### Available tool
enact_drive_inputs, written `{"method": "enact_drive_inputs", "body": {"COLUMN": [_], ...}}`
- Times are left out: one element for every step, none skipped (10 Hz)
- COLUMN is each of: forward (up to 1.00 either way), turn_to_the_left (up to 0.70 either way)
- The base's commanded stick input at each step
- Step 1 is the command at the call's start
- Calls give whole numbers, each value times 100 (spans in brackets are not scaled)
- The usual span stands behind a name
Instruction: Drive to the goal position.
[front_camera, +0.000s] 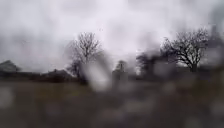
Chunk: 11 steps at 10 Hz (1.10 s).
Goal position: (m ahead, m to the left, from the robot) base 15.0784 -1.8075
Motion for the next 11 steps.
{"method": "enact_drive_inputs", "body": {"forward": [100,100,100,100,100,100,100,100,100,100,100], "turn_to_the_left": [0,0,0,0,0,0,0,0,0,0,0]}}
